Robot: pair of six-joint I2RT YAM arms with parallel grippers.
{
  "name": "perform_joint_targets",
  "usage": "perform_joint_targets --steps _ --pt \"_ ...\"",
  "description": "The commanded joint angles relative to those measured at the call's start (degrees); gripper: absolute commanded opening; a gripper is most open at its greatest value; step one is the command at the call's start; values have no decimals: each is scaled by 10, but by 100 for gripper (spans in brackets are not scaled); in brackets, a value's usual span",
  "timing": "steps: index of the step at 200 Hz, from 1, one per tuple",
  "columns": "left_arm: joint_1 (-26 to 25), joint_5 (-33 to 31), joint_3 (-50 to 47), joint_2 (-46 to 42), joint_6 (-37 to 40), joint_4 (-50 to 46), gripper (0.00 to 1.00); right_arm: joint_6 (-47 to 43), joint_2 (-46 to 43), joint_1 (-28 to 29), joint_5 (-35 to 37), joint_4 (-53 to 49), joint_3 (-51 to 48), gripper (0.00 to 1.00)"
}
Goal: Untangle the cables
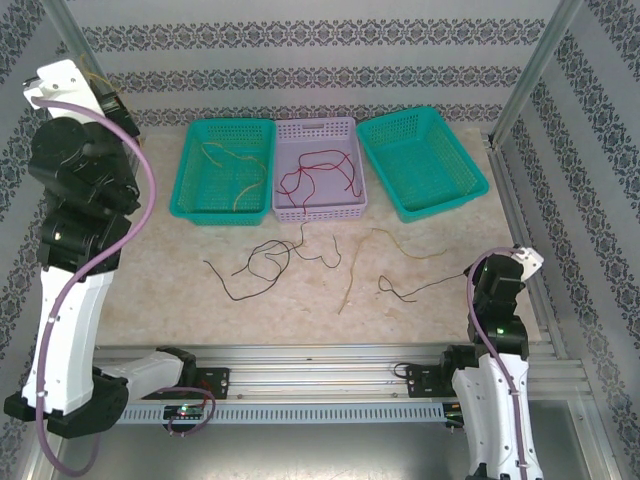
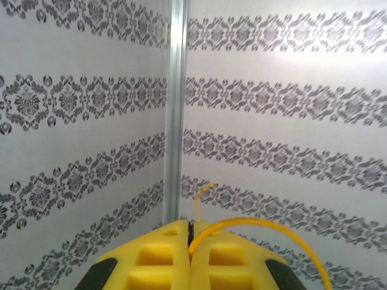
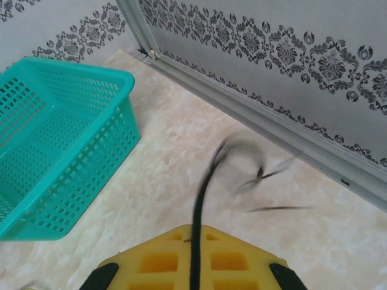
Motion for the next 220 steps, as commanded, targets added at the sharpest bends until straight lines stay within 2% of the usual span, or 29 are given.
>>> perform_joint_targets --steps 1,29,65,106,135,173,220 --pt "-16 27 -5 8 -8 -4 0 -9 -8 6 -30 24 5 0" --pt "-16 77 -2 51 -39 -28 0 -21 -11 42 -39 27 28 0" --pt "-15 130 26 112 -17 15 0 -40 4 68 -79 28 70 0" --pt "-8 136 86 182 10 39 0 -64 42 97 -103 18 168 0" --pt "4 134 79 213 13 59 0 -75 114 115 -162 0 275 0" --pt "47 145 62 258 -17 59 0 -112 193 170 -143 -2 404 0" --pt "89 188 84 321 -65 31 0 -152 343 179 -169 -17 609 0"
